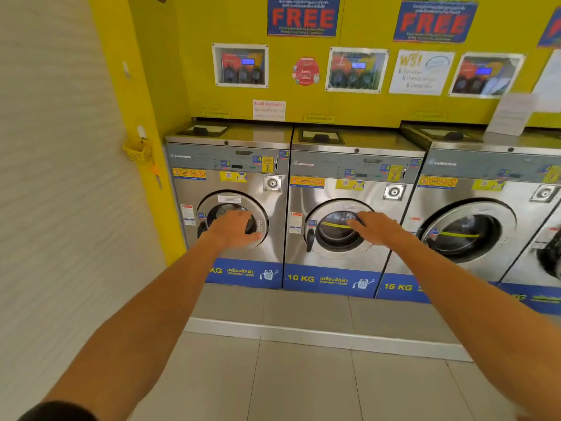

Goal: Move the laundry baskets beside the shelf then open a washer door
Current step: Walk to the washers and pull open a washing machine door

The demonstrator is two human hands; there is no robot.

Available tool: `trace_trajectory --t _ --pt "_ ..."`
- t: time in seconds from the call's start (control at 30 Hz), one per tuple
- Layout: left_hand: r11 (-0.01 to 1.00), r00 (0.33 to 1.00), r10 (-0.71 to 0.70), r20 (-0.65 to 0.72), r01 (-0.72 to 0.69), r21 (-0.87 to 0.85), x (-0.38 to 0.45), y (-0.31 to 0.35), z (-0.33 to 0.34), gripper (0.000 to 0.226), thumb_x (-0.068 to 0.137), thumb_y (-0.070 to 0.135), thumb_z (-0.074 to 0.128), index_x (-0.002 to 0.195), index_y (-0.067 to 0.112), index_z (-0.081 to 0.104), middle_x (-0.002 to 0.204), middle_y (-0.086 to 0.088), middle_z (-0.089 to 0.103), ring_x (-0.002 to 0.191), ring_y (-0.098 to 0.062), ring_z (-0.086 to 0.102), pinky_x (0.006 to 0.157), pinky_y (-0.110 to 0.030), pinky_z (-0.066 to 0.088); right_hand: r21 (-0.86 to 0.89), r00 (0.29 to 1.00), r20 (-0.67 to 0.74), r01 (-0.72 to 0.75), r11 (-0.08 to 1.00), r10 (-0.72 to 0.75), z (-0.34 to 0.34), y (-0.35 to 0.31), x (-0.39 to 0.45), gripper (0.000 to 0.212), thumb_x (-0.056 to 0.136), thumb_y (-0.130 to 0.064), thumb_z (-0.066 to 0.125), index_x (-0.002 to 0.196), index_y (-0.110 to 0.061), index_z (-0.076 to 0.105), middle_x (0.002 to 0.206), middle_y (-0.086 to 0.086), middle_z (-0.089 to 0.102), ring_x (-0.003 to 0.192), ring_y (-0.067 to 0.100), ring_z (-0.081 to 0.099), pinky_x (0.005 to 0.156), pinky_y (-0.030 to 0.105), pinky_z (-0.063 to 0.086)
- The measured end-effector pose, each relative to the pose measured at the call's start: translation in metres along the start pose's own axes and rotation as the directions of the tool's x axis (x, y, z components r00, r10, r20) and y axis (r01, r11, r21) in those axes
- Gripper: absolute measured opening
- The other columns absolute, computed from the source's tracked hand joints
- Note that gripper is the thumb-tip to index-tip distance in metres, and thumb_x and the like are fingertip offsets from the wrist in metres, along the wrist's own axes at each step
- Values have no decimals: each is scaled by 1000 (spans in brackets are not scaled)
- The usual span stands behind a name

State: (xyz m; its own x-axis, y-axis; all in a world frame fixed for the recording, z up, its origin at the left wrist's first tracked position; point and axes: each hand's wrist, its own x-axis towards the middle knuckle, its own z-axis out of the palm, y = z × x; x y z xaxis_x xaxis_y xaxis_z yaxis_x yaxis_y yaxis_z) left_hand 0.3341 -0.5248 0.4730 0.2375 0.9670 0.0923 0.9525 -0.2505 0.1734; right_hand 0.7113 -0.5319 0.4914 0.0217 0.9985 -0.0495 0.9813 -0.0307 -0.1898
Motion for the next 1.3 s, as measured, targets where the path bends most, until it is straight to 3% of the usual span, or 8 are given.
trace_trajectory --t 0.13,0.3,0.43,0.7,0.87,0.97,1.13,1.3 --pt "998 999 51 1 -51 49 68 -12 4 68 88 65 57 132 13 55 135 -10 61 124 -30 55 103 -46 48 -31 1000 5 21 999 -21 6 -7 62 66 106 -59 34 157 -17 42 158 14 46 144 37 44 116 52 34" --pt "992 996 61 65 -67 106 159 -36 21 82 92 66 52 152 12 38 158 -12 39 145 -33 36 116 -51 36 40 999 39 -15 999 13 27 -13 149 68 106 -58 36 158 -14 40 161 15 43 146 37 42 120 54 32" --pt "986 991 97 97 -109 126 236 -56 36 84 92 66 51 154 11 35 159 -14 38 146 -34 34 117 -49 35 56 995 80 -72 996 68 43 -12 217 68 107 -58 34 158 -13 39 161 16 42 146 38 41 120 54 33" --pt "965 961 188 203 -220 145 360 -69 88 84 93 64 53 154 9 34 158 -16 37 145 -33 34 116 -47 34 171 966 207 -190 967 153 104 1 321 67 107 -45 47 159 -6 33 136 23 63 123 41 61 106 50 49" --pt "934 929 286 237 -325 149 432 -61 141 82 92 61 55 152 8 36 155 -16 39 144 -33 34 117 -46 33 168 933 273 -288 943 236 149 29 376 71 105 -44 52 160 -6 31 147 23 54 133 39 54 109 46 46" --pt "920 905 320 280 -367 136 471 -57 182 83 94 57 56 155 8 31 161 -16 31 149 -33 27 122 -44 25 210 933 280 -288 934 225 184 45 409 66 104 -38 57 156 -5 36 146 25 53 133 39 54 107 45 47" --pt "912 873 336 353 -395 108 518 -56 262 77 92 50 60 152 7 36 156 -17 35 144 -33 32 119 -41 24 311 915 339 -330 891 220 247 61 468 62 100 -26 65 154 -5 42 150 19 52 133 34 54 107 39 45" --pt "837 841 389 377 -493 236 568 -64 334 78 94 49 55 156 9 29 164 -18 23 151 -36 19 124 -45 20 387 881 414 -398 831 229 315 73 533 66 95 -29 73 151 -7 47 144 17 57 133 31 54 111 38 42"
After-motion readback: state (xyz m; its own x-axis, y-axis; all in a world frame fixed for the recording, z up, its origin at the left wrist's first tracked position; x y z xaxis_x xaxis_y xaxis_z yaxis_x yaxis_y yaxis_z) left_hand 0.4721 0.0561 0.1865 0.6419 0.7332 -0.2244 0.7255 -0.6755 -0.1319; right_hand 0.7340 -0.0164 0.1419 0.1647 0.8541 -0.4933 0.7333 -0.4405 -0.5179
